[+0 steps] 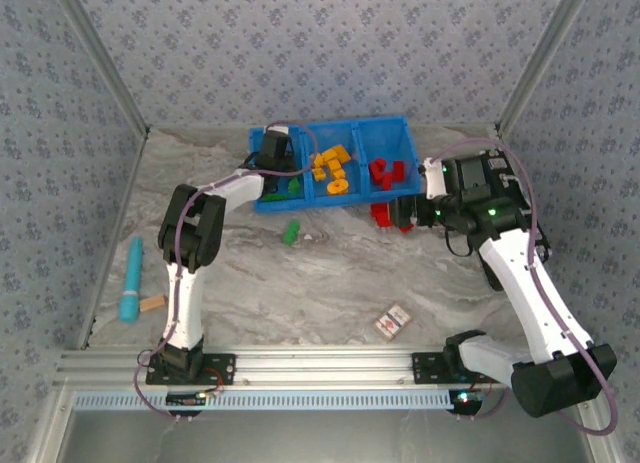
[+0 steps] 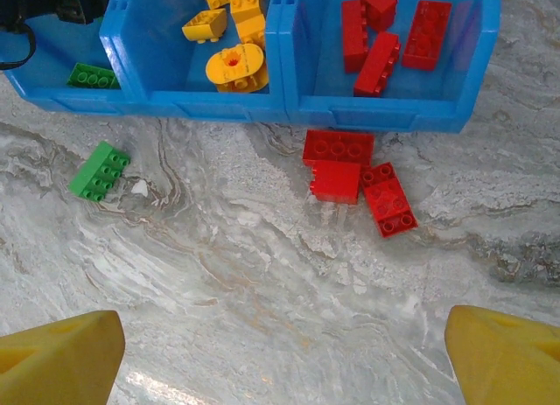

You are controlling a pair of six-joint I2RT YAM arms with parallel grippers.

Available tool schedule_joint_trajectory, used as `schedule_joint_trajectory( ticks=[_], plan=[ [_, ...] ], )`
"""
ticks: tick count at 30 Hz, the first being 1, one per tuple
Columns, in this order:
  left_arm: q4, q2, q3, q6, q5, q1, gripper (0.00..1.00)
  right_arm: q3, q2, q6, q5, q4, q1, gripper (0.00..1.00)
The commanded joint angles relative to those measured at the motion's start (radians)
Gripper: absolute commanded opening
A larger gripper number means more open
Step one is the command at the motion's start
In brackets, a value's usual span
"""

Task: Sort the legos into containers by color
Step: Place the lego in the container, then pick up the lego from the center of the table.

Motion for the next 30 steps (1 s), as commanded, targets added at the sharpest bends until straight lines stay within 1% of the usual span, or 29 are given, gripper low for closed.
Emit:
schedule_joint_trajectory(
  ticks=[1,7,12,20,24,29,30],
  plan=[
    [-0.016,0.015,0.004,-0.026,0.008,-0.002,0.37,0.036,0.011,-0.027,-0.025,-0.022,0.007,0.98],
    [-0.014,0.000,-0.016,-0.038,0.023,-0.004,0.38,0.042,0.021,-0.033,-0.019,-0.024,0.008,0.99],
    [-0.038,-0.066,-0.038,-0.026,0.027,-0.005,0.38,0.033,0.022,-0.038,-0.027,-0.004,0.009,0.99],
    [-0.078,-0.281,-0.166,-0.011,0.051,-0.022,0.38,0.023,0.042,-0.043,-0.054,0.044,0.013,0.99],
    [-0.157,-0.399,-0.243,0.020,0.042,-0.049,0.38,0.010,0.049,-0.039,-0.065,0.081,0.015,0.99],
    [-0.221,-0.582,-0.430,-0.019,0.046,-0.088,0.38,-0.001,0.054,-0.024,-0.077,0.145,0.020,0.99],
    [-0.231,-0.620,-0.468,-0.021,0.050,-0.099,0.38,-0.035,0.057,-0.023,-0.081,0.157,0.020,0.99]
  ],
)
